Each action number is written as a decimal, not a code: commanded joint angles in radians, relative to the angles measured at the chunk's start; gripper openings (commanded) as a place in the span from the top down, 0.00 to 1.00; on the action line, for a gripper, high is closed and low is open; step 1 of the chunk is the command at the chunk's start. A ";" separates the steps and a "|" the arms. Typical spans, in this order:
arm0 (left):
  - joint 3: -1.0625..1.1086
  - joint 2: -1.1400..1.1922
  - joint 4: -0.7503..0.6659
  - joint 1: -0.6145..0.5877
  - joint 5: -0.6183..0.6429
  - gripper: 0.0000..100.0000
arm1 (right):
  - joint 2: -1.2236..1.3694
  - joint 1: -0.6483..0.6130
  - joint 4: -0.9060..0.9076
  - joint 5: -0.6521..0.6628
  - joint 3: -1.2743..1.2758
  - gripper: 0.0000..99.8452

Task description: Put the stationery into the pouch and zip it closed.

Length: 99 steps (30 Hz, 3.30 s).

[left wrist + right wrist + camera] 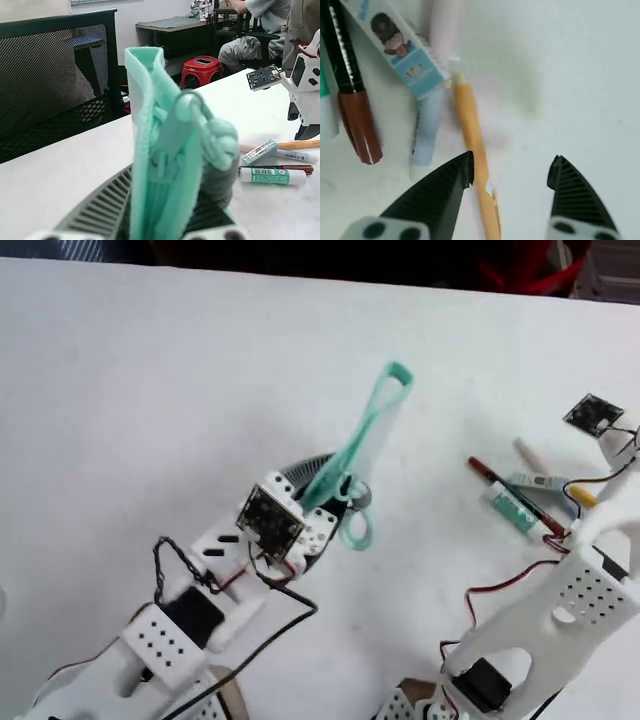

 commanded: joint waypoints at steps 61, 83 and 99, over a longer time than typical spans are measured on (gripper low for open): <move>-0.025 -0.473 0.465 -0.077 -0.009 0.88 | -1.142 -1.036 0.274 -1.496 -0.207 0.98; -0.021 -0.473 0.494 -0.013 -0.009 0.88 | -1.455 -1.109 -0.180 -1.467 0.411 0.98; -0.021 -0.473 0.493 -0.008 -0.009 0.88 | -1.745 -1.138 -0.435 -1.421 0.964 0.98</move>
